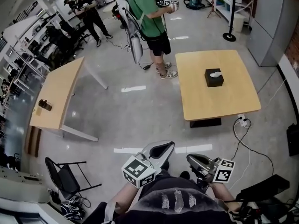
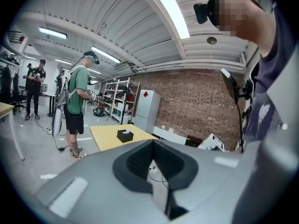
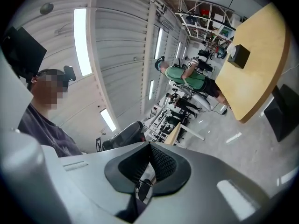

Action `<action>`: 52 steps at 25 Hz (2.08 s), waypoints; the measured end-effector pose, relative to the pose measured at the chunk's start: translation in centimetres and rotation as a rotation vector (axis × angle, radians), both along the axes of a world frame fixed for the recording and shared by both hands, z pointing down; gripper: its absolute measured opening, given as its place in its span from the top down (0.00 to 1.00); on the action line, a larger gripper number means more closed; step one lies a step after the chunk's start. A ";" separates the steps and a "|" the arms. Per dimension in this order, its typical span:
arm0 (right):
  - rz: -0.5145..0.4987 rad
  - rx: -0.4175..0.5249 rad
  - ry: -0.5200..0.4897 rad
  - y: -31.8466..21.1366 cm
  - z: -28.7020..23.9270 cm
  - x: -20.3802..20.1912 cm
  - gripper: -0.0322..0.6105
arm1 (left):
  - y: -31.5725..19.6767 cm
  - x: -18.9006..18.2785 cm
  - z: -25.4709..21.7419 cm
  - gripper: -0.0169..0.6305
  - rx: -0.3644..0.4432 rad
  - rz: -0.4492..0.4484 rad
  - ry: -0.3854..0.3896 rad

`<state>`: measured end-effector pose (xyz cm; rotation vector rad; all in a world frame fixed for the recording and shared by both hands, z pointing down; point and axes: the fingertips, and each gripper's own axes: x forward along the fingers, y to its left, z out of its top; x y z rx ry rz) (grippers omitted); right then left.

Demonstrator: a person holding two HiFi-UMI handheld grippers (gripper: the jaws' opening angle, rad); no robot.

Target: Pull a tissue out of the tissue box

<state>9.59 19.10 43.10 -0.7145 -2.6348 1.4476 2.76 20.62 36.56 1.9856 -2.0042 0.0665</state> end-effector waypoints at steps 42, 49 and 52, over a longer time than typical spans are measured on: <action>0.265 0.344 0.067 -3.9 -4.9 -19.1 0.96 | -2.7 -19.5 -1.2 0.97 0.154 0.224 0.086; 0.214 0.444 -0.009 -7.5 -8.2 -20.0 0.96 | -6.9 -18.4 -1.4 0.97 0.103 0.211 0.062; 0.178 0.547 -0.007 -8.8 -8.3 -19.8 0.96 | -8.9 -17.7 -1.4 0.97 0.079 0.201 0.059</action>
